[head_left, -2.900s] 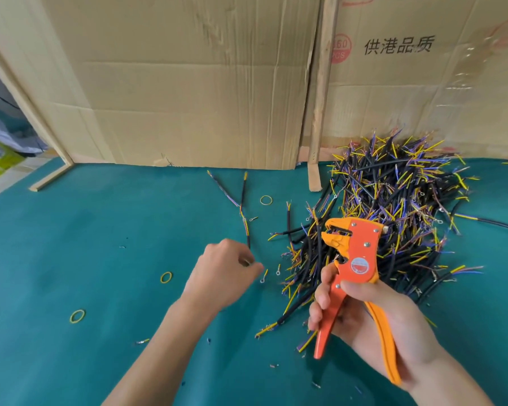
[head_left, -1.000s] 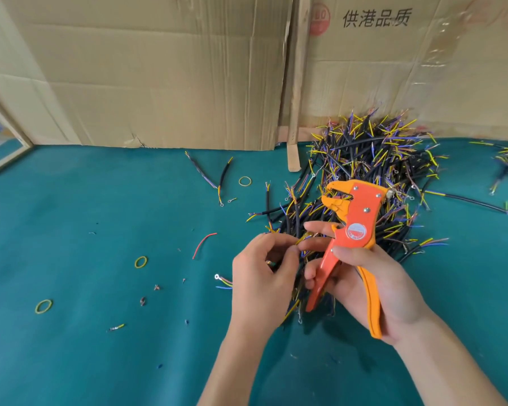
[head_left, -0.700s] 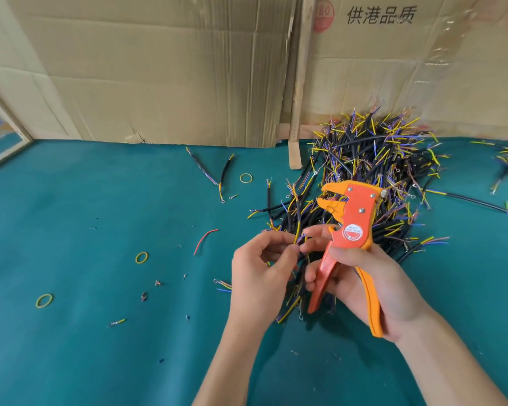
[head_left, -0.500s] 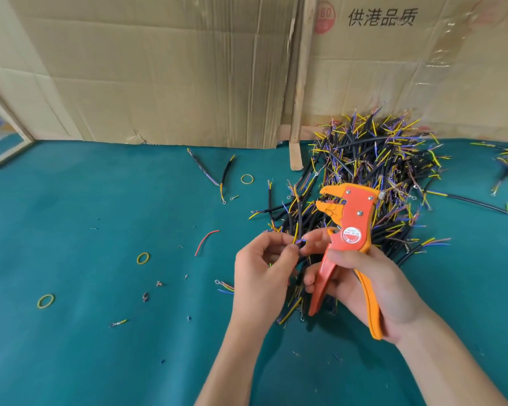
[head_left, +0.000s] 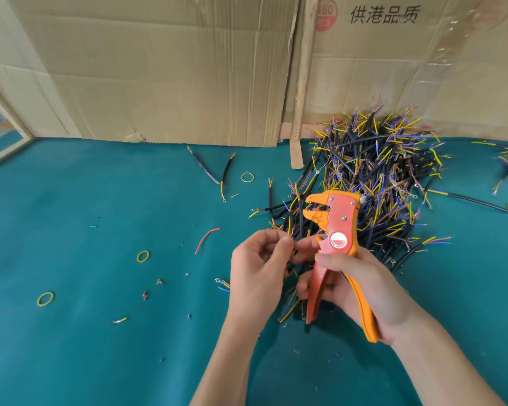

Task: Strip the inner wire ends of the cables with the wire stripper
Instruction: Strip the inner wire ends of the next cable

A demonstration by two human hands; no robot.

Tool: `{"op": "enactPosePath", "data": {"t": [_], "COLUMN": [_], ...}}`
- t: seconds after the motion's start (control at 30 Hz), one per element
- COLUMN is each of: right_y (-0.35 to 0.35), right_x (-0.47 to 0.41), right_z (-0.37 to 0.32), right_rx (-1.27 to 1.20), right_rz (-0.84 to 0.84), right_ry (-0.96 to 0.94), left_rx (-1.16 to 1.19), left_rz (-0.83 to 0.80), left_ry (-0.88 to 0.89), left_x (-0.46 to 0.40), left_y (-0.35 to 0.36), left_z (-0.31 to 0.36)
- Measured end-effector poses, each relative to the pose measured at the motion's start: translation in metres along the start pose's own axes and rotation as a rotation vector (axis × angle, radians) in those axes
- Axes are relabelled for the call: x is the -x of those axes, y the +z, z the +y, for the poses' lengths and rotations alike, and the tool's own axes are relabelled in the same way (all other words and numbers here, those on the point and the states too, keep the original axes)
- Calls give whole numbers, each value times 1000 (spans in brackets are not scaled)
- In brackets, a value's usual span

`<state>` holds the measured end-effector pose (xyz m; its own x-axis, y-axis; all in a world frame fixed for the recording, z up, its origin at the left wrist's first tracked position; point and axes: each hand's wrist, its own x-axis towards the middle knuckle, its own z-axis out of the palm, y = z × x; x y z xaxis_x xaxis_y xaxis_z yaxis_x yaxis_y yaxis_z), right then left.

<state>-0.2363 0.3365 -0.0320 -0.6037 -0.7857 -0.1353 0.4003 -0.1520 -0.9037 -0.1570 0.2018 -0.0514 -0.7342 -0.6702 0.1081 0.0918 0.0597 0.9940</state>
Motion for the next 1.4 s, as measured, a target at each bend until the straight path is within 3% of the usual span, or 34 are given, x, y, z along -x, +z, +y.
{"op": "enactPosePath", "data": {"t": [0.27, 0.43, 1.1, 1.4], "right_y": [-12, -4, 7, 19], "right_x": [6, 9, 5, 4], "right_z": [-13, -9, 2, 9], "right_rx": [-62, -31, 12, 2], "right_rz": [-28, -199, -204, 4], "right_ry": [156, 308, 227, 182], "left_rx": [-114, -115, -138, -66], "left_rz": [161, 223, 244, 175], "left_ry": [114, 134, 143, 110], "left_x": [0, -1, -1, -2], "left_y": [4, 5, 7, 3], "left_z": [-2, -1, 0, -5]}}
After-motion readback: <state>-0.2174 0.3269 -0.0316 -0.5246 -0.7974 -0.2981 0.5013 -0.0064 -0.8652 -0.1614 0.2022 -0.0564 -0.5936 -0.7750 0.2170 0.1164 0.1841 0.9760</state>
